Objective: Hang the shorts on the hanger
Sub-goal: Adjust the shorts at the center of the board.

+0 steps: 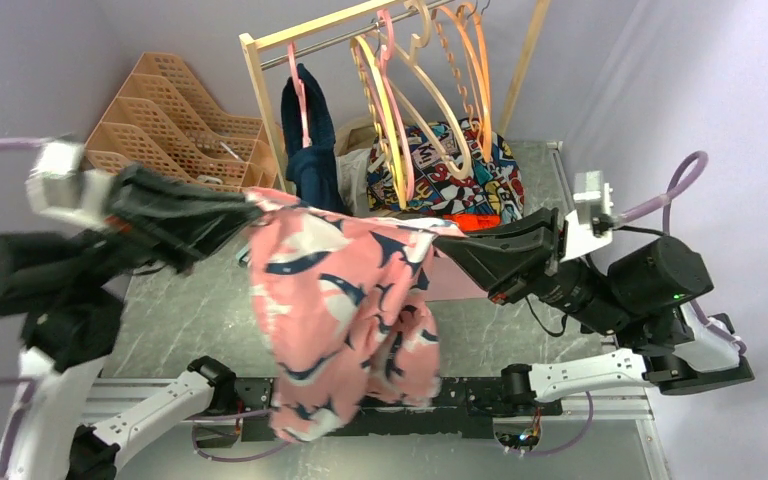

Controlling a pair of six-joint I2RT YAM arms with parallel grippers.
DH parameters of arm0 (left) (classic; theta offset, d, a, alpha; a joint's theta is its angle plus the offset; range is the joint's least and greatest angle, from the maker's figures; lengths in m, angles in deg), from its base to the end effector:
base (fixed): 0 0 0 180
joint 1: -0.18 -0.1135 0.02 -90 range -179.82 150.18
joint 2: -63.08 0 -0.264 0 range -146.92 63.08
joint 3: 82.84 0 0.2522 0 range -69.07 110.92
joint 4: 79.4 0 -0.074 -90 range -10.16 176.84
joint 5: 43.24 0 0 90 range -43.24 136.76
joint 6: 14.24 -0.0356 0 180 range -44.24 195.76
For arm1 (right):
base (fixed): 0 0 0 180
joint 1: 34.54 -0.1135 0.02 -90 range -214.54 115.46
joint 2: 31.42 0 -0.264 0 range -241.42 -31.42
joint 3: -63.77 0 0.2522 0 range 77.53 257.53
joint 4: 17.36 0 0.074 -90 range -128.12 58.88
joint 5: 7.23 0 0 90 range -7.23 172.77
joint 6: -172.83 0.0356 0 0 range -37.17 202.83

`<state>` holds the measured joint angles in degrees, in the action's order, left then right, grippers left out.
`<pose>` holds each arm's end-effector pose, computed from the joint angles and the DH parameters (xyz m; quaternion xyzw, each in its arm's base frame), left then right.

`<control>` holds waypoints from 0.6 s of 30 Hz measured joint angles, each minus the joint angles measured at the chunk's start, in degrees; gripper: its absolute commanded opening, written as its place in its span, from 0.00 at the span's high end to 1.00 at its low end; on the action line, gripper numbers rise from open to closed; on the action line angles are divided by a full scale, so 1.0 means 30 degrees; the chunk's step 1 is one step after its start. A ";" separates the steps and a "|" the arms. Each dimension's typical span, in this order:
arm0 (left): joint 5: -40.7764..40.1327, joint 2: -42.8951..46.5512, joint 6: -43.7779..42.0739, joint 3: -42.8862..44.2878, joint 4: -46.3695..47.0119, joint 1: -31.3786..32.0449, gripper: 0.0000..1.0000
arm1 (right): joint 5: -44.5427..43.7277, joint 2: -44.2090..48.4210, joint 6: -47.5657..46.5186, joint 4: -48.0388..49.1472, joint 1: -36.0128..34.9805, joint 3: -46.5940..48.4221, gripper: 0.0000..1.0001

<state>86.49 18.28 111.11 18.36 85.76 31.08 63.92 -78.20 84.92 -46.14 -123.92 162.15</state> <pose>0.0296 -0.0442 0.5768 0.2947 0.3976 -0.5855 0.6421 0.0125 0.0950 0.5453 -0.2780 0.4891 0.5253 0.6385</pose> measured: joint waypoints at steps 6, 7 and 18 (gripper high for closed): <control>0.0401 -0.1654 0.1843 -0.5093 0.2127 0.0000 0.33 | -0.4481 0.0984 0.0583 -0.2834 0.0007 -0.2535 1.00; 0.0430 -0.1792 0.1967 -0.5763 0.2164 0.0007 0.26 | -0.4925 0.1064 0.0721 -0.3315 0.0000 -0.2871 1.00; -0.2324 0.4364 0.0481 -1.1424 -0.1064 0.0007 0.01 | -0.6557 0.1545 0.2623 -0.6419 0.0000 -0.4976 1.00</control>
<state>79.52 31.37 112.55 -15.91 82.57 31.10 44.25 -73.57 92.79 -65.40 -123.92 147.22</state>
